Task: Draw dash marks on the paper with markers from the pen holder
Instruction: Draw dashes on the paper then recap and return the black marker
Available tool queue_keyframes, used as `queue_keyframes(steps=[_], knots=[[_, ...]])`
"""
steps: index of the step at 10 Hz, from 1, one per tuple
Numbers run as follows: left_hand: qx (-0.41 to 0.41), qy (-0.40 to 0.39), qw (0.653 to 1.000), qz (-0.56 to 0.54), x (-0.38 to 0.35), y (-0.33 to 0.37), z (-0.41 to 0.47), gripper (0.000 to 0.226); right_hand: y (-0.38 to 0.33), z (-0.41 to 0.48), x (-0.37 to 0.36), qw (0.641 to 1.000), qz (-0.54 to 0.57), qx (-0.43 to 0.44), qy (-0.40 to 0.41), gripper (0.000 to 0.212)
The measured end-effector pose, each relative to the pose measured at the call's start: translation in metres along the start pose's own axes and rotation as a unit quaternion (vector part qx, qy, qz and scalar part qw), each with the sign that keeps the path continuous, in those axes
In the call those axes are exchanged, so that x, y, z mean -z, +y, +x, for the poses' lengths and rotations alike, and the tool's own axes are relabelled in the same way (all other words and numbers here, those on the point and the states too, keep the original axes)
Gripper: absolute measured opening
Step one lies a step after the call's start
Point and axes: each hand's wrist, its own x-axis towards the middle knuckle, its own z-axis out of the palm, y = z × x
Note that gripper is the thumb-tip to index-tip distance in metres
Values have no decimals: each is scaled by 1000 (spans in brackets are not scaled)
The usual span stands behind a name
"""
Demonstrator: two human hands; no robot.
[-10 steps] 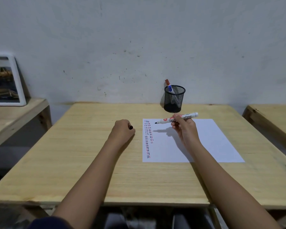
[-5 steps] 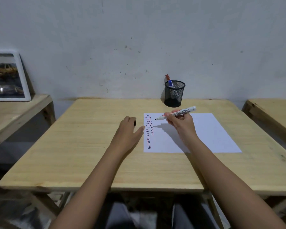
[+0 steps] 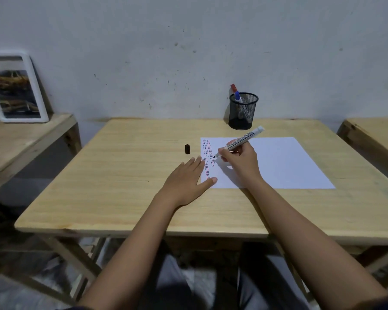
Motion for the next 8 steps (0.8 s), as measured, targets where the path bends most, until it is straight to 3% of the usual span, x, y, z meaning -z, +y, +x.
queue_keyframes(steps=[2,8], knots=[[6,-3,1000,-7,0,-1,0,73,3,2,-5,996,-79,12,-32,18],[6,-2,1000,-11,-1,-1,1,74,4,4,-4,992,-104,28,-64,18]])
